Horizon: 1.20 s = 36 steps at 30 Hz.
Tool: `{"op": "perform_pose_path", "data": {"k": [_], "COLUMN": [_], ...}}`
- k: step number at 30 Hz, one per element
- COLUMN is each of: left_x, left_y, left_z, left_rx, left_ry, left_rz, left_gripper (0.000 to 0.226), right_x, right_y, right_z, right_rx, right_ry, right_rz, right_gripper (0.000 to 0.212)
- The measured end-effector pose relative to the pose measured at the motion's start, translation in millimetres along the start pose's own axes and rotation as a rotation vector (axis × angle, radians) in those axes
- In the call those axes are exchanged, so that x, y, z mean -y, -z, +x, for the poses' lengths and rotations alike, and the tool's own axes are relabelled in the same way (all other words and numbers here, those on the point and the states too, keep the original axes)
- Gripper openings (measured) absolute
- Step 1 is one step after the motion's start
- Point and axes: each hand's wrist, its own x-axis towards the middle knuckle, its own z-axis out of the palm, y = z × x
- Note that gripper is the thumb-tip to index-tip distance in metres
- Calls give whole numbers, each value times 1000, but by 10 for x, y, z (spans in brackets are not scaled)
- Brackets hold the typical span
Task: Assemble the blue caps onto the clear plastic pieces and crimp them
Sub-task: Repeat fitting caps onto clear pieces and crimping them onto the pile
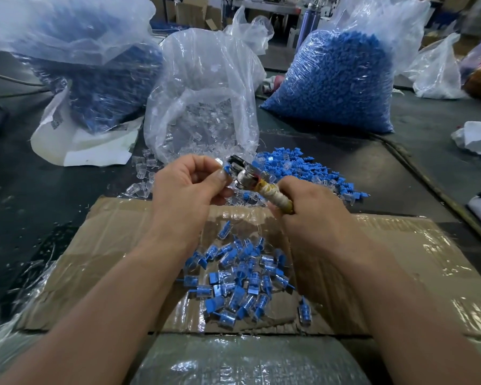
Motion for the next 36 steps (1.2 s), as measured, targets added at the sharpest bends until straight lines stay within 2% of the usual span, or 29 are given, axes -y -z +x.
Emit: {"op": "perform_pose_path", "data": {"k": [5,7,11,16,18,21,22,24,27,29,30,33,36], "left_x": [-50,-98,-152,-155,-148,-184,-183,-162,-100,-34,5,96,211], "left_y": [30,54,42,28,26,21,25,39,69,106,123,126,85], "left_z": [5,3,-40,-60,-69,-103,-101,-62,24,95,124,146,144], "left_rx": [-70,-37,166,413,503,632,626,488,116,-83,-130,-120,6], "left_ry": [62,74,137,221,238,277,285,306,285,198,145,42,-6], "left_rz": [-74,-94,-65,29,109,150,148,118,80,188,283,557,741], "left_gripper": [15,15,7,11,14,2,12,27,10,13,16,19,32], "right_x": [-103,-145,-175,-171,-163,-165,-167,-172,-181,-187,-190,-199,-219], "right_y": [7,22,26,45,46,55,61,74,94,99,98,93,97], "right_z": [30,33,30,45,49,63,64,56,35,29,31,37,35], "right_rx": [91,139,208,258,288,321,335,361,368,368,372,379,382], "right_ry": [2,4,26,-19,-47,-64,-67,-63,-48,-41,-40,-35,-15], "right_rz": [-38,-80,-116,-151,-158,-139,-139,-155,-139,-131,-134,-131,-128], "right_gripper": [11,15,11,46,50,54,57,66,77,78,78,83,86]}}
